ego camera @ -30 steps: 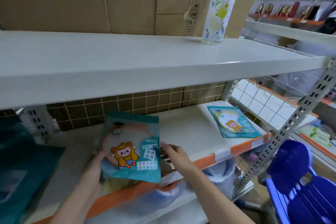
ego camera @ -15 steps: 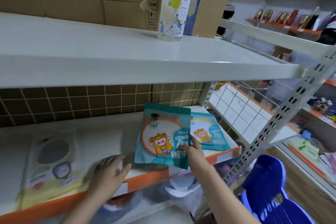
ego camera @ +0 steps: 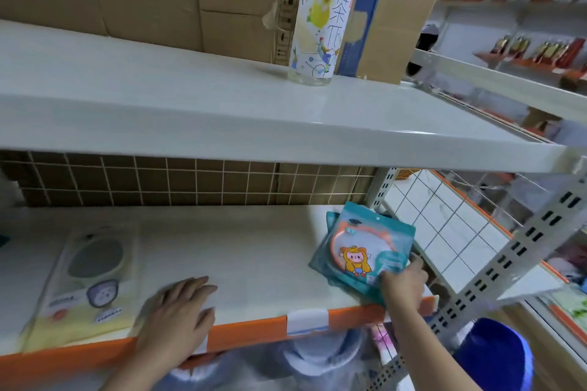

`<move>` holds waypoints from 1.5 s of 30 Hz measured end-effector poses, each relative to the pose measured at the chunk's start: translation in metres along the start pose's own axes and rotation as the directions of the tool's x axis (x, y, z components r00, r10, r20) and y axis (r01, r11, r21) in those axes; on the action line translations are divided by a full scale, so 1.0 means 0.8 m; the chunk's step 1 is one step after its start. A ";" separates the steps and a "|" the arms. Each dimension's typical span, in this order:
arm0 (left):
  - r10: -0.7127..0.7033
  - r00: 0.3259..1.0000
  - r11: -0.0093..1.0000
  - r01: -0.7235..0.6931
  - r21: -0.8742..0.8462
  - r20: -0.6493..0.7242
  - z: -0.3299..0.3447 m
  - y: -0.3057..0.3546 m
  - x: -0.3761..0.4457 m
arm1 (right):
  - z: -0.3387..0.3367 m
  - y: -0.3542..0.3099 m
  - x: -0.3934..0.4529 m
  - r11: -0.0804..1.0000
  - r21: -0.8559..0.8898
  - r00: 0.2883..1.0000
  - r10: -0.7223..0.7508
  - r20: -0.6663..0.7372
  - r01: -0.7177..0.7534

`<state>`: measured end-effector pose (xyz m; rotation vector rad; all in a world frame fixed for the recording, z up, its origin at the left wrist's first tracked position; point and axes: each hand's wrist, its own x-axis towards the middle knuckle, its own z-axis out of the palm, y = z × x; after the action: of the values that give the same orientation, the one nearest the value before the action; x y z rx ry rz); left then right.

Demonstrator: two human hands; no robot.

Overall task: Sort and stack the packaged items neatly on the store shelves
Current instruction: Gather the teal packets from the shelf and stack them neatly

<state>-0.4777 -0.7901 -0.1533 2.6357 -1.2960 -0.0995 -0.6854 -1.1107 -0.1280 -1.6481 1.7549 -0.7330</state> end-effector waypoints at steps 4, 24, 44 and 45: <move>-0.021 0.996 1.000 0.021 -0.001 0.084 -0.003 0.001 -0.003 | 0.011 0.013 -0.006 0.901 -0.400 0.986 -0.152 0.067 0.166; -0.300 0.936 0.930 0.244 -0.276 -0.182 -0.091 -0.165 -0.116 | 0.169 -0.138 -0.319 0.835 0.289 0.772 -0.545 0.326 0.468; -0.661 0.715 0.734 0.553 -0.395 -0.229 -0.204 -0.569 -0.314 | 0.347 -0.257 -0.719 0.860 0.225 0.485 -0.454 0.747 0.458; -0.666 0.714 0.731 0.567 -0.379 -0.217 -0.208 -0.576 -0.308 | 0.355 -0.263 -0.722 0.884 0.213 0.514 -0.422 0.747 0.416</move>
<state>-0.2466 -0.2963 -0.0946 2.5541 -0.2093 0.0675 -0.3136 -0.5450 -0.1202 -1.9935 0.7151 -0.1196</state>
